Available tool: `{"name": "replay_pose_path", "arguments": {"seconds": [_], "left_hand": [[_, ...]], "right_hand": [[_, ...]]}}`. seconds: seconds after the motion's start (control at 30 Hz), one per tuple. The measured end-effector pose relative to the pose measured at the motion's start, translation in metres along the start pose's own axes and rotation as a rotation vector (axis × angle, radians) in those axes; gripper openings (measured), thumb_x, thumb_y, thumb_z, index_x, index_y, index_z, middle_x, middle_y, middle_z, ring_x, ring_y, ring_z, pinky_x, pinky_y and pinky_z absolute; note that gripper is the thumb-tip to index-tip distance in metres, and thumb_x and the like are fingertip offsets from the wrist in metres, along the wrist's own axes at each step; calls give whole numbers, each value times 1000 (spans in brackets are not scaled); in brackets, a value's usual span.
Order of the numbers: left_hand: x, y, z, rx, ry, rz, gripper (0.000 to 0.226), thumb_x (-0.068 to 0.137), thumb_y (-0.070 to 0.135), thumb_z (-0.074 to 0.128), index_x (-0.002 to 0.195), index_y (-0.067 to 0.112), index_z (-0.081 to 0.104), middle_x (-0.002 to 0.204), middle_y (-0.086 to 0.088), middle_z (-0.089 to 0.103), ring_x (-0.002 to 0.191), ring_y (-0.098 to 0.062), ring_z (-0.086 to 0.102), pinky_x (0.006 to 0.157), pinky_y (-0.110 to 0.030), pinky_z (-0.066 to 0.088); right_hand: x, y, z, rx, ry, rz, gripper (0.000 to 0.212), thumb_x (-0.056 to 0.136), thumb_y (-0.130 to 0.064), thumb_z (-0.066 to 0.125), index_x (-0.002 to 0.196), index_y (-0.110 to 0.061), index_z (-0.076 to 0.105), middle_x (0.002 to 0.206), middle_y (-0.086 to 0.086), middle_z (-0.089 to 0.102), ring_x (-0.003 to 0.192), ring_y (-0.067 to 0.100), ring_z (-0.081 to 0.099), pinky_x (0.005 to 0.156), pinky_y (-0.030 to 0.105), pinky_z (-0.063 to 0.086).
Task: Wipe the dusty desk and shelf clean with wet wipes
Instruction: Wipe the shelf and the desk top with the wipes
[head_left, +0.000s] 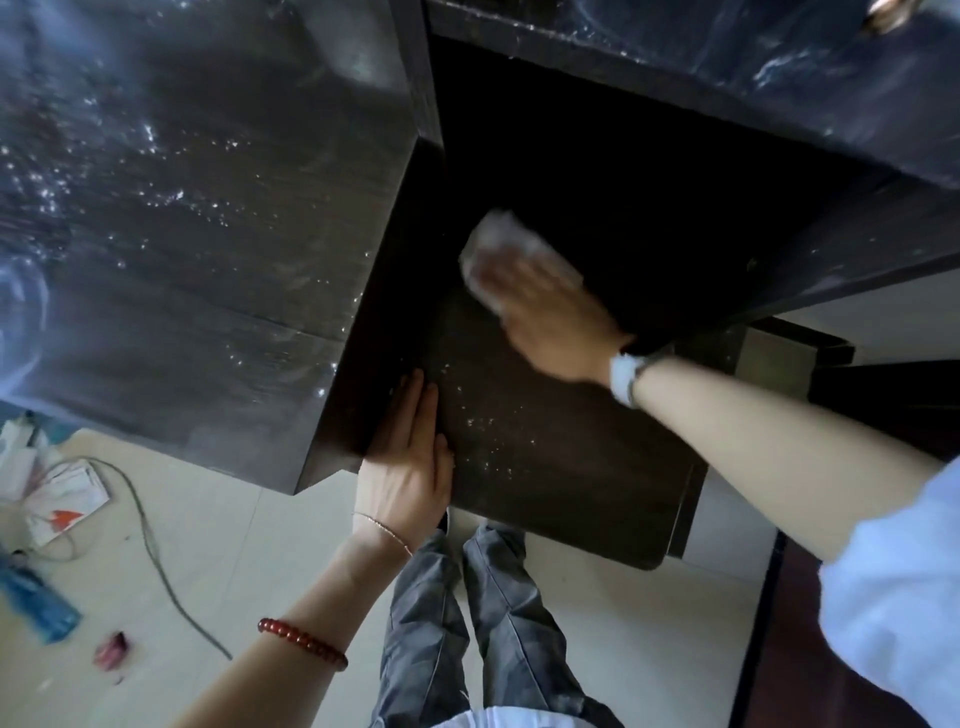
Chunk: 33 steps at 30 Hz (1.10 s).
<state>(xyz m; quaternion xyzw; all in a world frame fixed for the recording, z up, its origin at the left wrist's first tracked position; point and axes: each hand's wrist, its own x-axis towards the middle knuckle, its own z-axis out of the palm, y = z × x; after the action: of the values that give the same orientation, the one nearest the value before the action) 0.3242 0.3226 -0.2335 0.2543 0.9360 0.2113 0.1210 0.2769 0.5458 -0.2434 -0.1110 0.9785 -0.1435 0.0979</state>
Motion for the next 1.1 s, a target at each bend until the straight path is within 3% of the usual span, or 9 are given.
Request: {"name": "replay_pose_path", "arguments": {"seconds": [0.1, 0.17, 0.3, 0.4, 0.53, 0.67, 0.9, 1.03, 1.1], "left_hand": [[-4, -3, 1, 68, -22, 19, 50, 88, 19, 30, 128, -8, 39, 140, -27, 37, 133, -33, 29, 111, -43, 26], [-9, -4, 1, 73, -19, 33, 49, 87, 17, 31, 129, -9, 38, 139, -29, 37, 133, -32, 25, 112, -41, 24], [-29, -8, -2, 134, -50, 76, 50, 87, 17, 33, 131, -8, 33, 138, -30, 38, 134, -32, 22, 112, -39, 17], [-41, -14, -3, 195, -91, 91, 52, 86, 18, 34, 132, -5, 32, 139, -27, 38, 134, -31, 22, 114, -36, 13], [-57, -25, -2, 256, -139, 99, 53, 86, 21, 35, 134, -3, 31, 140, -24, 37, 135, -29, 19, 115, -35, 8], [-72, -35, -9, 257, -183, 96, 53, 85, 21, 33, 134, -1, 31, 141, -21, 37, 137, -30, 20, 114, -37, 8], [-82, -54, -24, 303, -210, 62, 51, 87, 22, 29, 134, 4, 34, 142, -20, 38, 135, -31, 24, 114, -47, 10], [-78, -63, -32, 329, -243, 42, 53, 85, 25, 27, 134, 6, 35, 142, -19, 38, 134, -34, 31, 106, -54, 15], [-77, -67, -36, 340, -262, 37, 54, 84, 25, 26, 134, 7, 36, 143, -18, 38, 134, -34, 31, 105, -55, 19]], "right_hand": [[30, 2, -8, 63, 80, 357, 54, 94, -23, 25, 145, -14, 15, 155, 7, 11, 143, 22, 4, 113, 33, -6], [23, -25, 1, 82, 70, 287, 55, 94, -20, 33, 146, -15, 14, 155, 5, 10, 143, 20, 2, 113, 33, -8], [-10, -78, 26, 8, -5, -45, 56, 85, -24, 29, 139, -11, 36, 146, 10, 37, 138, 25, 26, 112, 37, 6], [5, -57, 16, -22, -24, -6, 56, 87, -23, 31, 142, -12, 29, 149, 10, 30, 140, 24, 20, 113, 34, 4], [28, -54, 9, 115, 17, 270, 57, 91, -18, 33, 145, -10, 15, 155, 9, 11, 143, 22, 3, 113, 32, -5], [-2, -99, 30, 67, 14, 133, 63, 81, -25, 27, 140, -5, 31, 148, 15, 30, 140, 29, 18, 114, 41, 5], [-52, -147, 49, -15, -106, -39, 58, 80, -23, 27, 135, -15, 41, 141, 7, 44, 133, 22, 36, 112, 38, 19], [-22, -132, 32, 34, -19, 349, 58, 91, -18, 31, 146, -19, 12, 156, 1, 9, 143, 18, 3, 115, 35, -1], [-10, -143, 38, 58, -15, 432, 59, 93, -18, 33, 146, -15, 7, 156, 4, 2, 143, 21, -4, 116, 38, -4]]}}
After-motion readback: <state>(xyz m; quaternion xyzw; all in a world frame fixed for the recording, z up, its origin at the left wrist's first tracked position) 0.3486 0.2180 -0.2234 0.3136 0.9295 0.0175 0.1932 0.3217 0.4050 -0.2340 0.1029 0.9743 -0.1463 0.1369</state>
